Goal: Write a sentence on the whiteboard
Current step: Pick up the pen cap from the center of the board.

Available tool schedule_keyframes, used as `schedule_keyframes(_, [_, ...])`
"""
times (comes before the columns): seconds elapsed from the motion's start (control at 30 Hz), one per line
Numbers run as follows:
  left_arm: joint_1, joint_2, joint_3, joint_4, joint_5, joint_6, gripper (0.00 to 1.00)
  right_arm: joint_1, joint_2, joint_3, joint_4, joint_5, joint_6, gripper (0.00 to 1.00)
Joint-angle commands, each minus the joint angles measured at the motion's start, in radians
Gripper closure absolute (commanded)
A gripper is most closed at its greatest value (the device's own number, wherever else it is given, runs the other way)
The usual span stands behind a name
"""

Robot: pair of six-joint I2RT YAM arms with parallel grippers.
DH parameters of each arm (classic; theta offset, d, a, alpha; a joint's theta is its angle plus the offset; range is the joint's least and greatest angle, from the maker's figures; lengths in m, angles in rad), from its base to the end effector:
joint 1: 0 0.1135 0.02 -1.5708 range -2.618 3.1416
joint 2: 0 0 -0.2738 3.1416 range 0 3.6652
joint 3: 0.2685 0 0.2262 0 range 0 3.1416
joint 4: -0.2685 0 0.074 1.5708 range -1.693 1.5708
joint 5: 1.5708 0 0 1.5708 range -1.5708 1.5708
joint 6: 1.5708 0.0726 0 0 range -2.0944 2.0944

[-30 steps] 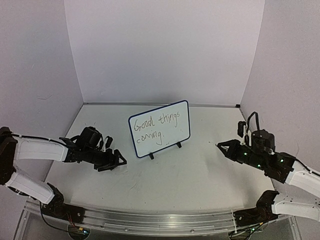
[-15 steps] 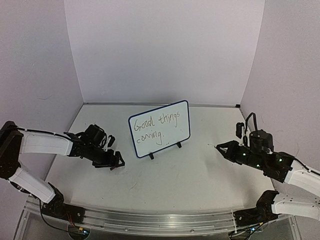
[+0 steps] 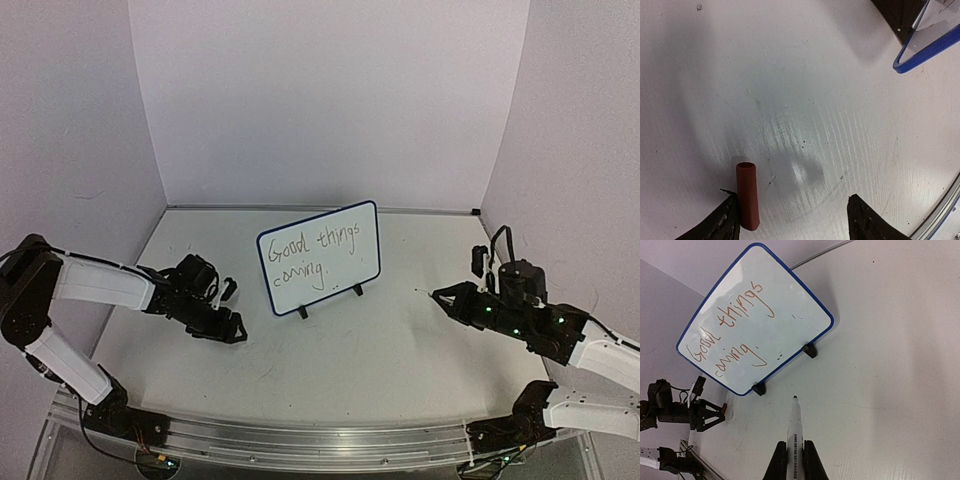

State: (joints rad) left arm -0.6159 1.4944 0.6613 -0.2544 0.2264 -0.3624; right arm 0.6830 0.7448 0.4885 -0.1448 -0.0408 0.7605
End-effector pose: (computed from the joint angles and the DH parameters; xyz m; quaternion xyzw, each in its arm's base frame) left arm 0.2007 -0.1620 0.1373 0.1488 0.9536 -0.2085 0.1584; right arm 0.1376 0.1158 0.2446 0.0210 0.8334 0.3774 0.4031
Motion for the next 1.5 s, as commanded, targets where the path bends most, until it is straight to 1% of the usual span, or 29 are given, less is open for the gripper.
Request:
schedule_keyframes(0.0, [-0.014, 0.036, 0.031, -0.083, -0.073, 0.028, 0.36, -0.002, -0.005, 0.002, -0.001, 0.000, 0.006, 1.00])
schedule_keyframes(0.27, [-0.036, 0.076, 0.052, -0.152, -0.161, -0.029, 0.57, -0.002, -0.034, -0.020, -0.001, 0.012, 0.012, 1.00])
schedule_keyframes(0.47, [-0.037, 0.102, 0.060, -0.188, -0.195, -0.061, 0.79, -0.002, -0.046, -0.028, -0.001, 0.016, 0.014, 1.00])
schedule_keyframes(0.6, [-0.037, 0.095, 0.056, -0.204, -0.212, -0.079, 0.90, -0.002, -0.047, -0.028, -0.003, 0.016, 0.014, 1.00])
schedule_keyframes(0.7, [-0.037, 0.060, 0.044, -0.219, -0.221, -0.094, 0.99, -0.002, -0.044, -0.023, -0.007, 0.013, 0.014, 1.00])
schedule_keyframes(0.8, [-0.038, -0.021, 0.037, -0.250, -0.260, -0.096, 1.00, -0.002, -0.033, 0.002, -0.033, -0.003, 0.005, 1.00])
schedule_keyframes(0.87, [-0.039, -0.103, 0.033, -0.274, -0.252, -0.081, 1.00, -0.002, -0.020, 0.030, -0.066, -0.017, -0.013, 1.00])
schedule_keyframes(0.97, [-0.050, -0.254, 0.020, -0.268, -0.158, -0.037, 1.00, -0.002, -0.004, 0.069, -0.114, -0.057, -0.029, 1.00])
schedule_keyframes(1.03, [-0.070, -0.347, 0.021, -0.272, -0.095, -0.008, 1.00, -0.002, 0.018, 0.106, -0.153, -0.121, -0.049, 1.00])
schedule_keyframes(1.1, [-0.109, -0.404, 0.016, -0.251, -0.037, 0.002, 1.00, -0.002, 0.056, 0.139, -0.194, -0.196, -0.070, 1.00])
schedule_keyframes(1.17, [-0.163, -0.428, 0.014, -0.232, 0.010, 0.009, 1.00, -0.002, 0.096, 0.171, -0.209, -0.315, -0.081, 1.00])
schedule_keyframes(1.23, [-0.234, -0.423, 0.029, -0.233, 0.028, 0.021, 1.00, -0.001, 0.138, 0.191, -0.211, -0.419, -0.086, 1.00])
schedule_keyframes(1.37, [-0.416, -0.359, 0.103, -0.227, 0.028, 0.055, 1.00, 0.008, 0.200, 0.233, -0.204, -0.575, -0.098, 1.00])
schedule_keyframes(1.47, [-0.528, -0.287, 0.185, -0.216, 0.029, 0.097, 1.00, 0.017, 0.235, 0.256, -0.163, -0.680, -0.087, 1.00])
